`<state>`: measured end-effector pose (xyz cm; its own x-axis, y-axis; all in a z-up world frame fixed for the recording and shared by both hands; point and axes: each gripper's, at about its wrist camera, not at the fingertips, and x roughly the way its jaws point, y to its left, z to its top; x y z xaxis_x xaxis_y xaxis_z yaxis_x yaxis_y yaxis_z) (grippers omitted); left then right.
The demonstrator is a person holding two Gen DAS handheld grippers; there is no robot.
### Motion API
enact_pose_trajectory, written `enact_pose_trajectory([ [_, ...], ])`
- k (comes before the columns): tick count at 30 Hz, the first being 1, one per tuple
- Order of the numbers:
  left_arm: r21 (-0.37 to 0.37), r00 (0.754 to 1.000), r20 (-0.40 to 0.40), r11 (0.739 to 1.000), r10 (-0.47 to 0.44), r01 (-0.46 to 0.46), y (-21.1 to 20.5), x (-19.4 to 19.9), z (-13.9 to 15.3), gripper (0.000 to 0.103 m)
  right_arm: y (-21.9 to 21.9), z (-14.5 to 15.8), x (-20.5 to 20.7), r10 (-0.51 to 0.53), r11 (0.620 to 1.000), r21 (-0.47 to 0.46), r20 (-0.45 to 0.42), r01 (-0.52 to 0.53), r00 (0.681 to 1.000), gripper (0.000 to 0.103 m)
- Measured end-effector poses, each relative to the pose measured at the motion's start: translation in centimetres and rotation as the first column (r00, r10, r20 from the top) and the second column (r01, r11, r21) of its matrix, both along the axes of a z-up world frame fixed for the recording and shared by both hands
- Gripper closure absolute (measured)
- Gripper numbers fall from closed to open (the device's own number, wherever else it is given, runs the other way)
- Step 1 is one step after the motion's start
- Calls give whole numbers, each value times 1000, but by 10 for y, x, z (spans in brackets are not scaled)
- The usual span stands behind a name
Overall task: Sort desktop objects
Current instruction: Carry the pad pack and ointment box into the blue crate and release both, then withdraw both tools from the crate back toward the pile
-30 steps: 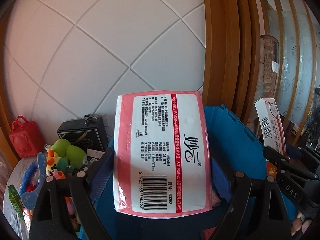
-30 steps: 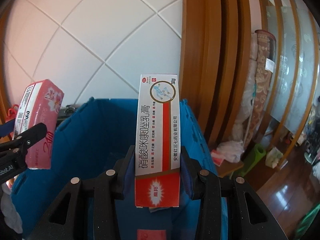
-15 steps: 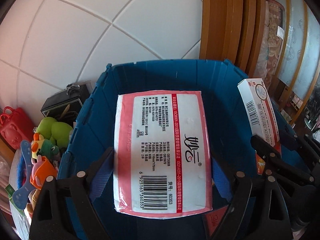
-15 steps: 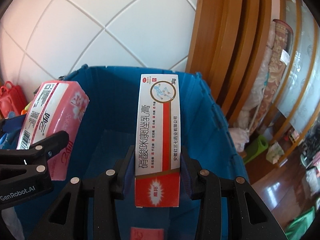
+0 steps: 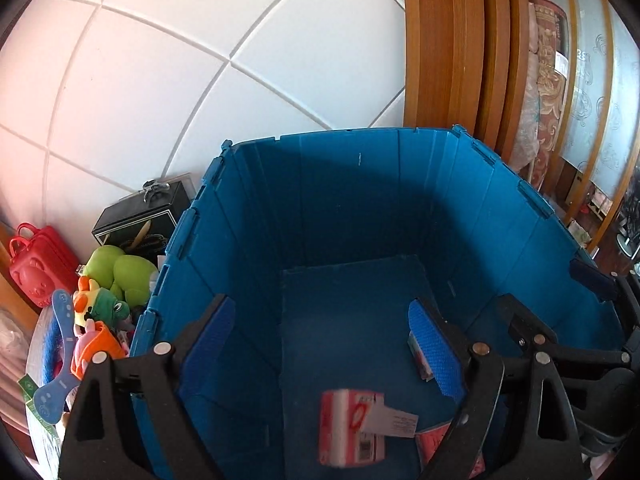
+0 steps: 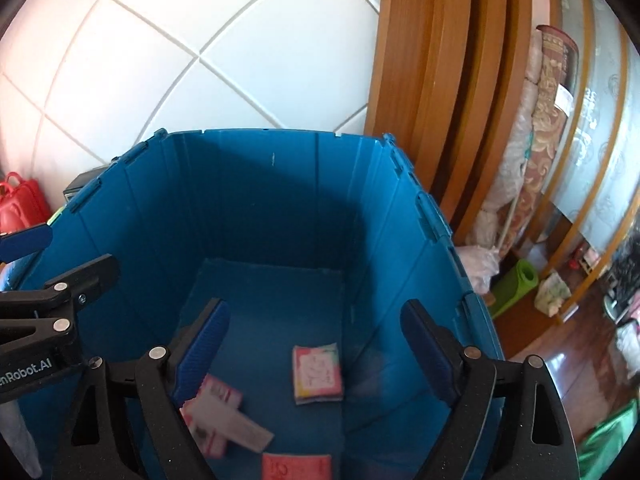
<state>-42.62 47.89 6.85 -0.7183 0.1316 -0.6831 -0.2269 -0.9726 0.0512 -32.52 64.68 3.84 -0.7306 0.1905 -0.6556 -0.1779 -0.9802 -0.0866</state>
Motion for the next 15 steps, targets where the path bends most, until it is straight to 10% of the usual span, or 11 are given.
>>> enact_pose_trajectory([
  [15, 60, 1000, -21, 998, -13, 14, -10, 25, 11, 13, -7, 29, 19, -11, 993, 118, -12, 12, 1000, 0],
])
